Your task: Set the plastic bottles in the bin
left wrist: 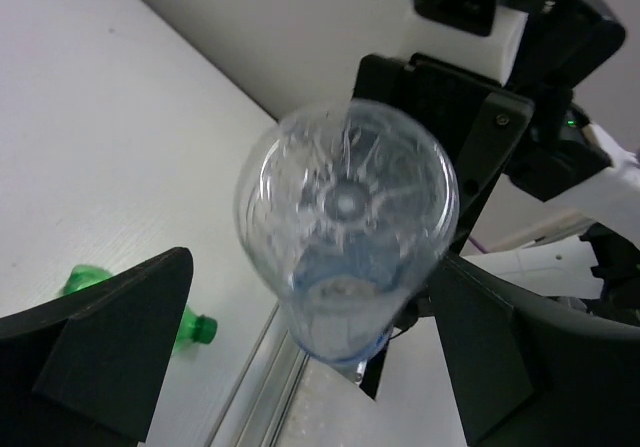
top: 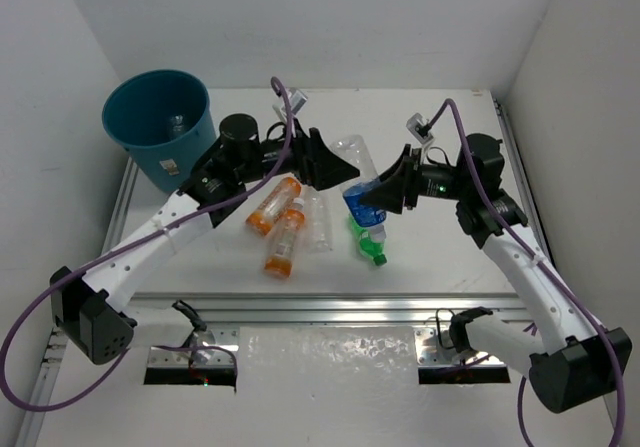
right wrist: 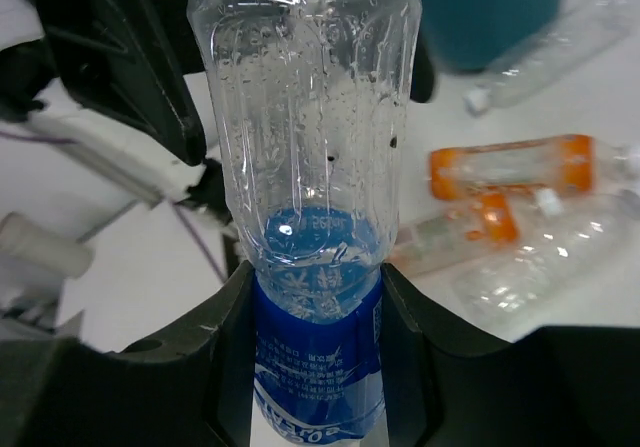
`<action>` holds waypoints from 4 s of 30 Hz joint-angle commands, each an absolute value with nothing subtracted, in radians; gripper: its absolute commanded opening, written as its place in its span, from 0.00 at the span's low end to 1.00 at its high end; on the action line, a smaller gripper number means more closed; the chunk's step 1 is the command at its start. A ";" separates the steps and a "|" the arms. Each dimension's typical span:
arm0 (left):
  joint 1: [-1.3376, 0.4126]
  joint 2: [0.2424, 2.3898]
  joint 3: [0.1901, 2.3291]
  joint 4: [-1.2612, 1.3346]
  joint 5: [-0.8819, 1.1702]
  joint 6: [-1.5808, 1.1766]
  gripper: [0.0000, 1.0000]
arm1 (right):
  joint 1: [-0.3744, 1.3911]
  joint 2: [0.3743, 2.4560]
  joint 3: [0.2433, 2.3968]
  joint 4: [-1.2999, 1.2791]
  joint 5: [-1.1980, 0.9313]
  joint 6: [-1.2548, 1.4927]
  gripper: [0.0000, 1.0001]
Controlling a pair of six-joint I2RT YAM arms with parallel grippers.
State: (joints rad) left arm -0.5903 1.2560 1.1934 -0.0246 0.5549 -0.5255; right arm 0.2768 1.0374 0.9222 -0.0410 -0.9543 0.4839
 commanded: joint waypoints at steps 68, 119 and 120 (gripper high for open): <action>-0.120 0.942 1.087 -0.297 0.529 -0.466 1.00 | 0.522 1.453 0.922 -0.419 -0.096 0.319 0.22; -0.804 1.069 1.225 -0.159 0.108 -0.465 0.00 | 0.519 0.810 0.857 -0.129 -0.651 0.338 0.99; -0.801 1.066 1.244 -0.188 0.012 -0.457 0.00 | 0.518 0.805 0.867 -0.158 -0.608 0.336 0.99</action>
State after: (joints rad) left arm -0.8055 1.1130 1.1530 -0.1638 0.2207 -0.4763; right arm 0.5144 0.8299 0.8345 -0.1261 -0.7307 0.3737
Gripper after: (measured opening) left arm 0.587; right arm 0.986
